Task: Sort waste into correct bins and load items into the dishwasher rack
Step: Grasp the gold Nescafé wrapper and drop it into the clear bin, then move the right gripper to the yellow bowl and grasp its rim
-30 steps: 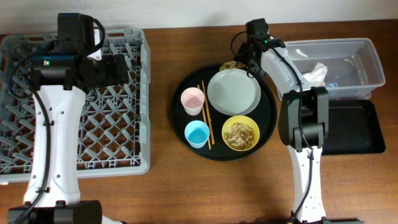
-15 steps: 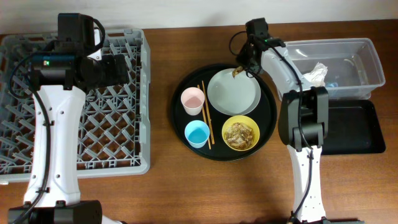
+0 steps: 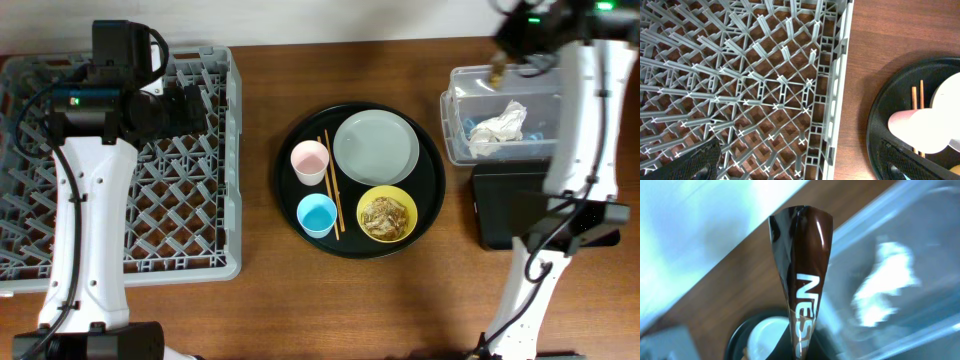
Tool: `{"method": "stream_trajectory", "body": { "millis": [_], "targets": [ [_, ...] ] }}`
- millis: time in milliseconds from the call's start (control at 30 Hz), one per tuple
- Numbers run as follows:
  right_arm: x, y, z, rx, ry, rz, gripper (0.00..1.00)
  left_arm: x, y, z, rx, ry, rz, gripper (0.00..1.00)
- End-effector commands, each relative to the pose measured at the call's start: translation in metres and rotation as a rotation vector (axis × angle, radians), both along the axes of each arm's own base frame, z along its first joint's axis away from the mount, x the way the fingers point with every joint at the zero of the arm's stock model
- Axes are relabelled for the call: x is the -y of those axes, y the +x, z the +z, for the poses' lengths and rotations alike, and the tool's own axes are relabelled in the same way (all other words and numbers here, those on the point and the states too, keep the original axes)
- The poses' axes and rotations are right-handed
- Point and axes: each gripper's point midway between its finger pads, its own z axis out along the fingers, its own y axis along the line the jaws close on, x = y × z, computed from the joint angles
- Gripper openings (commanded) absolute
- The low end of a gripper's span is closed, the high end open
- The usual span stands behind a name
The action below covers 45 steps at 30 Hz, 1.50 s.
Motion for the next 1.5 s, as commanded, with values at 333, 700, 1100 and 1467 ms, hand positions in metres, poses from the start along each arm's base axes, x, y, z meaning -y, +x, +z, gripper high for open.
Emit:
{"method": "stream_trajectory", "body": {
  "millis": [333, 700, 1100, 1467],
  "targets": [
    [0.058, -0.005, -0.034, -0.043, 0.064, -0.005, 0.78, 0.003, 0.006, 0.004, 0.021, -0.023, 0.003, 0.99],
    [-0.065, -0.066, 0.050, 0.018, 0.010, 0.437, 0.76, 0.003, 0.006, 0.004, 0.023, -0.023, 0.003, 0.99],
    [-0.167, -0.160, 0.055, -0.112, -0.125, 0.679, 0.71, 0.002, 0.004, 0.003, 0.011, -0.022, 0.003, 0.99],
    [-0.229, -0.219, -0.123, -0.545, -0.028, 0.790, 0.56, 0.002, 0.002, 0.001, 0.001, -0.022, 0.003, 0.99]
  ]
}}
